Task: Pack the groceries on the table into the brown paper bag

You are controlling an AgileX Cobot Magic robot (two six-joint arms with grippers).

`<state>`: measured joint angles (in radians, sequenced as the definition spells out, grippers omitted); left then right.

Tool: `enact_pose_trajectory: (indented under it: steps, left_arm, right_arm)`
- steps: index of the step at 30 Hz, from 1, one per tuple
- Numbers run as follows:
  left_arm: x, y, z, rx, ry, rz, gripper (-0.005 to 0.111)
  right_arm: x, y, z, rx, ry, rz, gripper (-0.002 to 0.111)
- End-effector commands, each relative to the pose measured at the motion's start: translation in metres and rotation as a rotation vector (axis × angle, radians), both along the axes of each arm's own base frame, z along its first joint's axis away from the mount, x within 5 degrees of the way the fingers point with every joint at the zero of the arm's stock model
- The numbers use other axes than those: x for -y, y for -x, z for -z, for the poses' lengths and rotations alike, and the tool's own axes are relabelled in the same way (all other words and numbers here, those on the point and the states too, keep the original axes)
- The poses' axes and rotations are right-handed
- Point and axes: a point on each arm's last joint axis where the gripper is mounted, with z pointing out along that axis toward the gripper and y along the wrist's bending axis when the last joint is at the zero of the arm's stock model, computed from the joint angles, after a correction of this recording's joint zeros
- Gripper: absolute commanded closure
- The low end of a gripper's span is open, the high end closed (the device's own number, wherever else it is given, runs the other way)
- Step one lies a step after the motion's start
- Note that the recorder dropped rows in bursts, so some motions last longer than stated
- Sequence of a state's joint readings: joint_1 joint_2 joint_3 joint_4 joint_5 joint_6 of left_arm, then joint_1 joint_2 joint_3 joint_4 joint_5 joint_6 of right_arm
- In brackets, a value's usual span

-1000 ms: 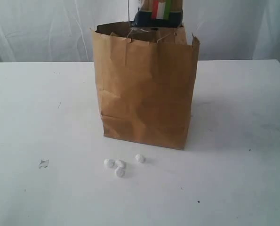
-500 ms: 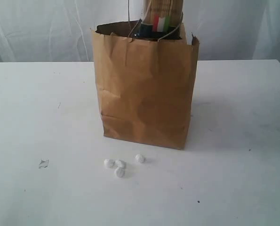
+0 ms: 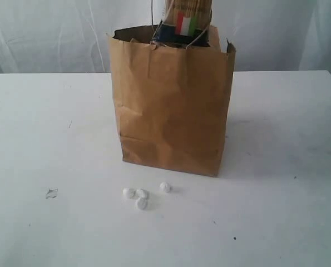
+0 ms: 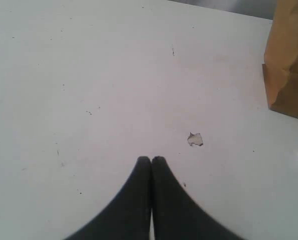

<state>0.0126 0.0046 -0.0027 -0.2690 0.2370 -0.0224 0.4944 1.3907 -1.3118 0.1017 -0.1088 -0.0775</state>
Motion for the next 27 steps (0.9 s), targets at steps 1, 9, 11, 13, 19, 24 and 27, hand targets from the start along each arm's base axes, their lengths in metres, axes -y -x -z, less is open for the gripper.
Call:
enact_pose_trajectory:
  steps: [1, 9, 11, 13, 19, 24, 27]
  left_arm:
    - [0.0, 0.0, 0.0, 0.006, 0.009, -0.001, 0.107]
    - [0.0, 0.0, 0.0, 0.006, 0.009, -0.001, 0.107]
    - [0.0, 0.0, 0.0, 0.006, 0.009, -0.001, 0.107]
    - [0.0, 0.0, 0.0, 0.006, 0.009, -0.001, 0.107]
    - [0.0, 0.0, 0.0, 0.006, 0.009, -0.001, 0.107]
    - [0.0, 0.0, 0.0, 0.006, 0.009, -0.001, 0.107]
    - [0.0, 0.0, 0.0, 0.006, 0.009, -0.001, 0.107]
  right_arm:
    - [0.011, 0.014, -0.032, 0.142, -0.193, -0.001, 0.108]
    - [0.01, 0.038, -0.043, 0.11, -0.18, -0.052, 0.108]
    - [0.005, 0.044, -0.041, 0.071, -0.16, -0.076, 0.108]
    - [-0.001, 0.047, -0.038, 0.032, -0.136, -0.099, 0.108]
    - [-0.022, 0.063, -0.037, 0.022, -0.131, -0.192, 0.108]
    - [-0.033, 0.073, -0.042, 0.084, -0.134, -0.234, 0.108]
    - [-0.031, 0.074, -0.048, 0.135, -0.169, -0.231, 0.108]
